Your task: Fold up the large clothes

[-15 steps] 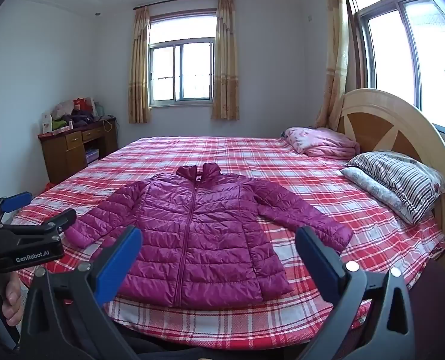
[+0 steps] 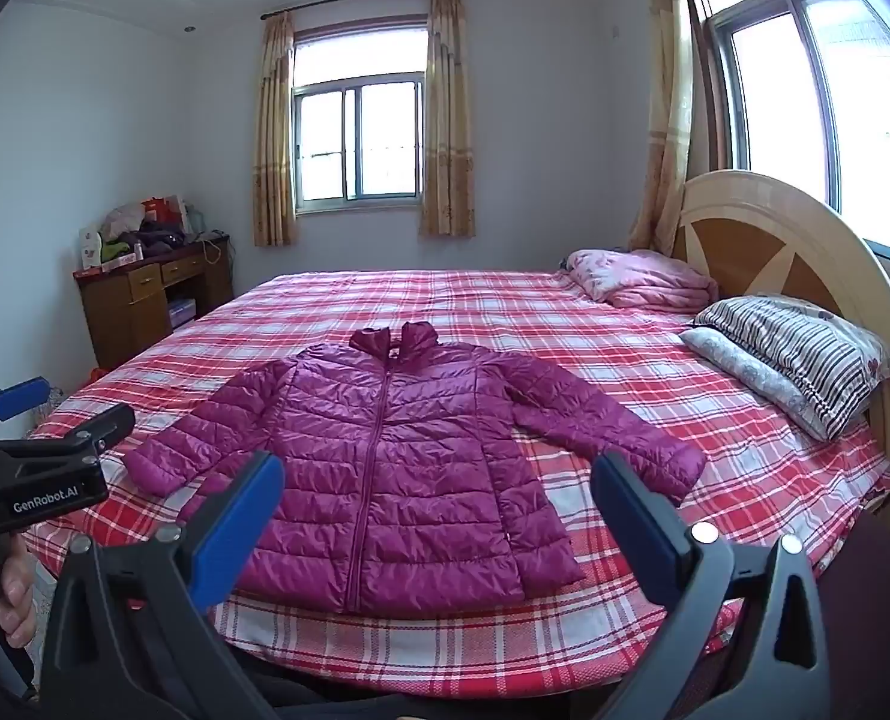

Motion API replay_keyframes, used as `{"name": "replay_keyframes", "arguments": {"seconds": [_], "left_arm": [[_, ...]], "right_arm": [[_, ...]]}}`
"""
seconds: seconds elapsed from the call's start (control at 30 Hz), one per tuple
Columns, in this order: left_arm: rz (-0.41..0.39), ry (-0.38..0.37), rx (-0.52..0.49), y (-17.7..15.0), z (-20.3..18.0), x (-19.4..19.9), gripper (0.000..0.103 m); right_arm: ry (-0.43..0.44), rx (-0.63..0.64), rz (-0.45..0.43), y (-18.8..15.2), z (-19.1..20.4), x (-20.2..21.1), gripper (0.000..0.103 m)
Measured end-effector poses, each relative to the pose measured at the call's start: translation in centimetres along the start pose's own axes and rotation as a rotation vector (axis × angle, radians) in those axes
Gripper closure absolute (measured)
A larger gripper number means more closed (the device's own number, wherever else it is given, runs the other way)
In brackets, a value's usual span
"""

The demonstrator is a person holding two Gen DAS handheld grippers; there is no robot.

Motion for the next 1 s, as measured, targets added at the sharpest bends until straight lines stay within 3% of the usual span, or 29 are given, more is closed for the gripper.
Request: {"name": "replay_keyframes", "arguments": {"seconds": [1.0], "left_arm": [[0.003, -0.006, 0.013, 0.37, 0.45, -0.22, 0.001]], "right_arm": [[0.019, -0.019, 0.023, -1.17, 0.04, -0.57, 0.0]]}}
Point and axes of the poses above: each gripper's, at about its wrist camera, not at the fingertips, and x roughly against the way its jaws point, z to its left, y to its top, the point moved 9 cm from there along -x, roughly the way its jaws point, and after that the axes turned 14 degrees about y, right-handed, at the moved point
